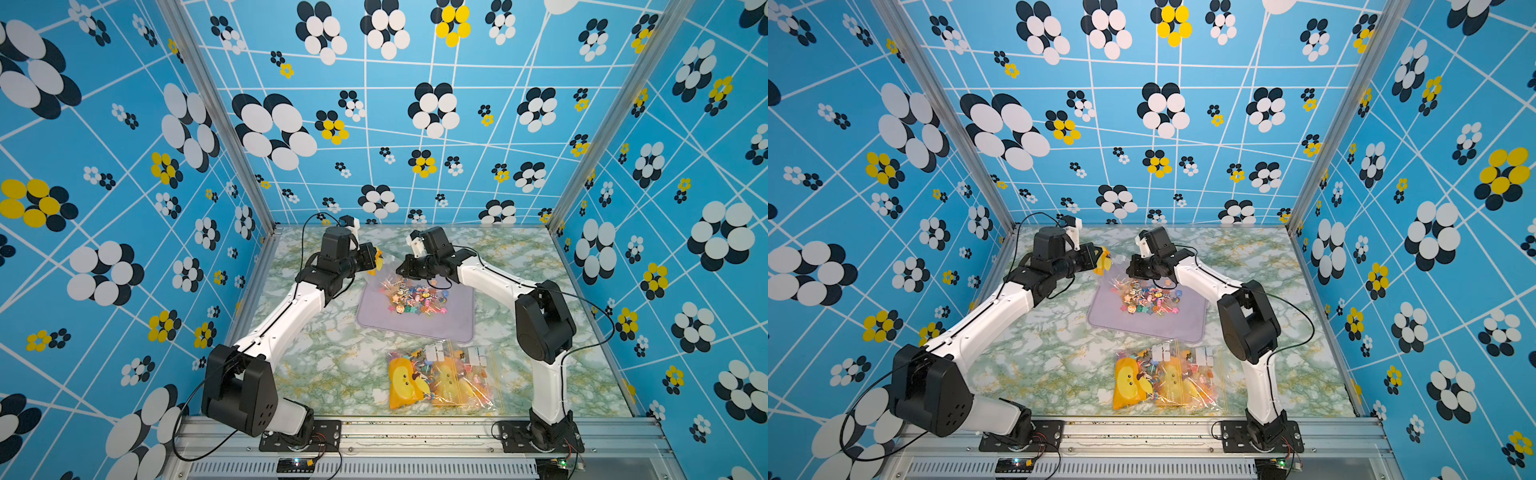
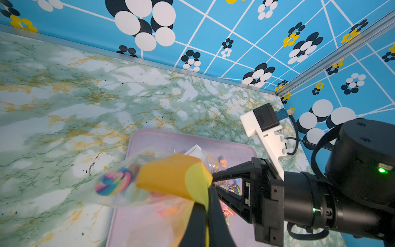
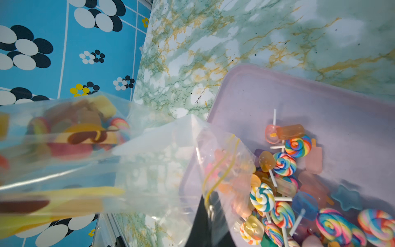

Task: Pour candies out of the ziploc bag
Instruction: 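Pour the candies out of the ziploc bag onto the tray.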

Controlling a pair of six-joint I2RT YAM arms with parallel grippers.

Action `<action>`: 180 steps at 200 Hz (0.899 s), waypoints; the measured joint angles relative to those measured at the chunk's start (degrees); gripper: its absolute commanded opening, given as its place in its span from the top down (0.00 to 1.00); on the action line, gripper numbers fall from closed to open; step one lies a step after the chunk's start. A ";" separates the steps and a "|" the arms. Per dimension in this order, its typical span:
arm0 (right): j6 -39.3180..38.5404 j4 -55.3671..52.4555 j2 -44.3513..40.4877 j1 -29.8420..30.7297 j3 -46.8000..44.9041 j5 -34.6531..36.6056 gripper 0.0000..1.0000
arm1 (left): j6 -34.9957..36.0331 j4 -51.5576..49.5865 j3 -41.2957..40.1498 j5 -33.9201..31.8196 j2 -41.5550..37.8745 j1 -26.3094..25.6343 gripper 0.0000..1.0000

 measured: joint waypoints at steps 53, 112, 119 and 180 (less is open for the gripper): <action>-1.29 -2.93 0.17 0.11 2.38 0.46 0.98 | -0.02 1.16 -0.72 0.00 -0.66 0.59 1.00; -2.67 -3.82 0.17 0.02 2.62 0.94 0.98 | -0.07 1.31 -0.94 0.44 -0.66 0.59 1.00; -2.75 -3.85 0.17 -0.04 2.62 0.94 0.98 | -0.17 1.31 -0.94 0.44 -0.66 0.59 1.00; -3.02 -3.93 -2.10 -0.72 0.76 1.36 0.98 | -0.63 2.12 -0.94 0.90 -0.66 0.35 1.00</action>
